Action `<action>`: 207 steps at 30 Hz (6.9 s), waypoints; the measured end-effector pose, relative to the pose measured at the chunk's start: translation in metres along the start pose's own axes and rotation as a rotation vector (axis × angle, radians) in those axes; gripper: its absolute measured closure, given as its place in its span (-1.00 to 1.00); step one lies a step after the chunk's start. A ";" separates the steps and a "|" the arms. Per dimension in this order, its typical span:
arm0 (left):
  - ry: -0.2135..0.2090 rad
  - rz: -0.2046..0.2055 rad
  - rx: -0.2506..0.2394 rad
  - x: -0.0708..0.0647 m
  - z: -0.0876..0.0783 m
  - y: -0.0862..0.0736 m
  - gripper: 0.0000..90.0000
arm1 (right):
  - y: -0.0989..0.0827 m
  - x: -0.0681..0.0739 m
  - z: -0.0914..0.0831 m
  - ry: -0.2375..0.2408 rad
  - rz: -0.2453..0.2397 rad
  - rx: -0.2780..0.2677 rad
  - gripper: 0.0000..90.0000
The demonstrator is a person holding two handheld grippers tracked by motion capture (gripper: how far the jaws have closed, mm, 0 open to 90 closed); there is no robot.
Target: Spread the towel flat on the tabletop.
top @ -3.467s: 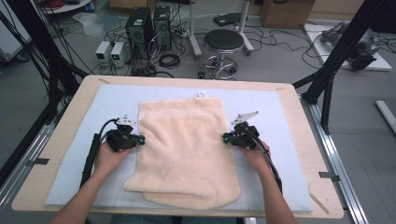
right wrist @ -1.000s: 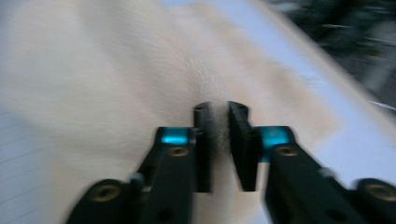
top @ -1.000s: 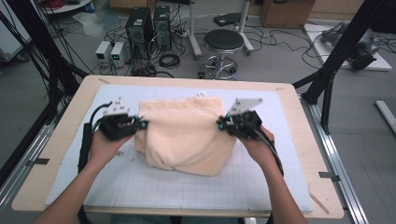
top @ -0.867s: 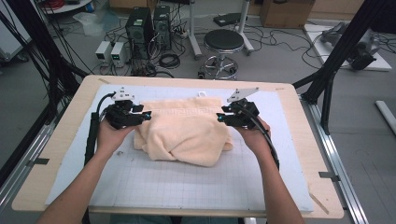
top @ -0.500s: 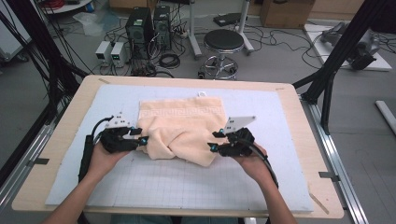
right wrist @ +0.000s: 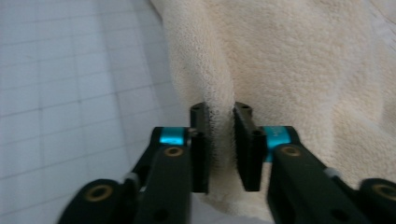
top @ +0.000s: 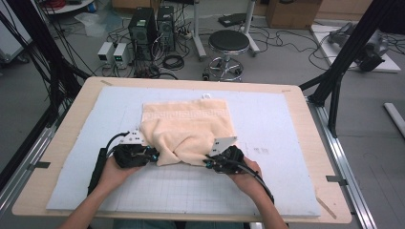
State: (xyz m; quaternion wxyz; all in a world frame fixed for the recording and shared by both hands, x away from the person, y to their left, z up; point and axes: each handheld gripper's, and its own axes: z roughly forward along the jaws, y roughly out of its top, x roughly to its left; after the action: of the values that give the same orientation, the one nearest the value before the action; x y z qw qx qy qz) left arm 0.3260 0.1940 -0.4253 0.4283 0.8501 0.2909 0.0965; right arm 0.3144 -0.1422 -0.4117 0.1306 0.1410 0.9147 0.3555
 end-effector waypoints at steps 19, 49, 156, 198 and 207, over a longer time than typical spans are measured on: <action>0.043 -0.004 -0.156 0.000 -0.054 0.022 0.83 | -0.032 -0.051 -0.092 -0.165 0.149 -0.036 0.85; 0.000 0.104 -0.108 -0.016 -0.064 0.021 0.87 | -0.029 -0.018 -0.087 -0.079 0.040 -0.106 0.83; -0.072 0.115 0.090 -0.022 -0.037 -0.039 0.91 | -0.047 0.003 -0.018 0.132 0.058 0.032 0.90; 0.024 0.068 0.073 -0.006 -0.030 -0.041 0.58 | -0.051 -0.013 -0.012 0.072 0.071 0.000 0.87; -0.005 0.104 0.060 -0.025 -0.048 -0.038 0.90 | -0.059 0.007 -0.044 0.071 0.039 -0.007 0.95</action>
State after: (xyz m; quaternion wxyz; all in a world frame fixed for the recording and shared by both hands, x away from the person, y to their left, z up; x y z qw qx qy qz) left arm 0.2700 0.2296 -0.4235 0.3975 0.8769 0.2479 0.1077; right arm 0.2828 -0.2087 -0.4217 0.0918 0.1457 0.9145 0.3660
